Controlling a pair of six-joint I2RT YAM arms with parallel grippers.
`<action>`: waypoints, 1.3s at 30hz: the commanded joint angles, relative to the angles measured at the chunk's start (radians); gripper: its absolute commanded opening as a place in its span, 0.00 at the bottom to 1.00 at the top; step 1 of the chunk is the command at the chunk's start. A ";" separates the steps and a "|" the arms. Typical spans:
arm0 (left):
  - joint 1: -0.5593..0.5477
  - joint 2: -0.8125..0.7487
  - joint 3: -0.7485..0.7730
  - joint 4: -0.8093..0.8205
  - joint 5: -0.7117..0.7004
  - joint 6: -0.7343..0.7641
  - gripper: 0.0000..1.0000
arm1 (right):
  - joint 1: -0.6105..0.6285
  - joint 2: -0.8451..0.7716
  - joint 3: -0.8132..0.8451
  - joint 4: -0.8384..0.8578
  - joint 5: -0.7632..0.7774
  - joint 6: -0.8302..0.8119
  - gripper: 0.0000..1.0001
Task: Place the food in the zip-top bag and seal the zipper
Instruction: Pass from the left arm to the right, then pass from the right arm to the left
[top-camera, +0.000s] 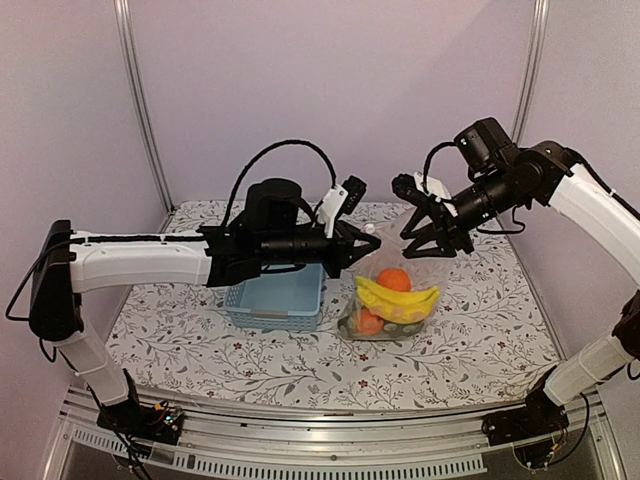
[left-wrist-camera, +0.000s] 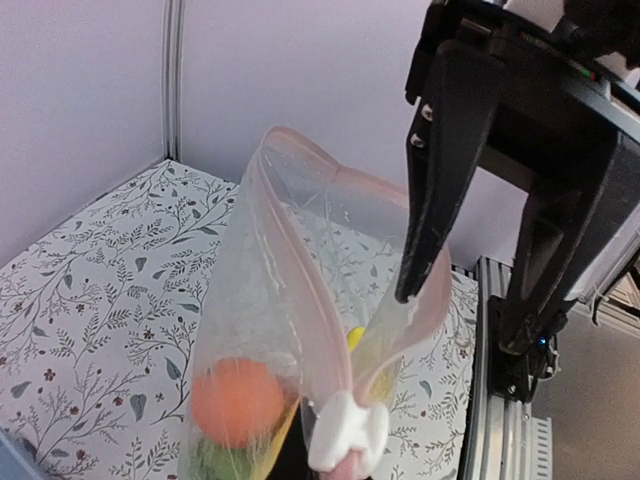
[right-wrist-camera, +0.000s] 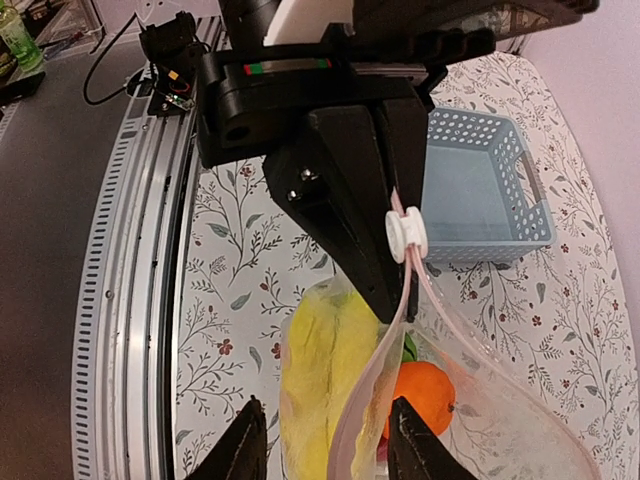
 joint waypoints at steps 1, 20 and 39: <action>-0.001 -0.040 0.021 -0.032 0.033 0.023 0.00 | 0.039 0.020 0.011 0.052 0.054 0.038 0.41; 0.017 -0.130 -0.122 0.103 0.006 0.047 0.24 | 0.052 0.053 0.100 0.104 0.054 0.101 0.00; 0.019 -0.157 -0.181 0.251 -0.061 0.052 0.19 | 0.053 0.114 0.128 0.093 0.022 0.144 0.03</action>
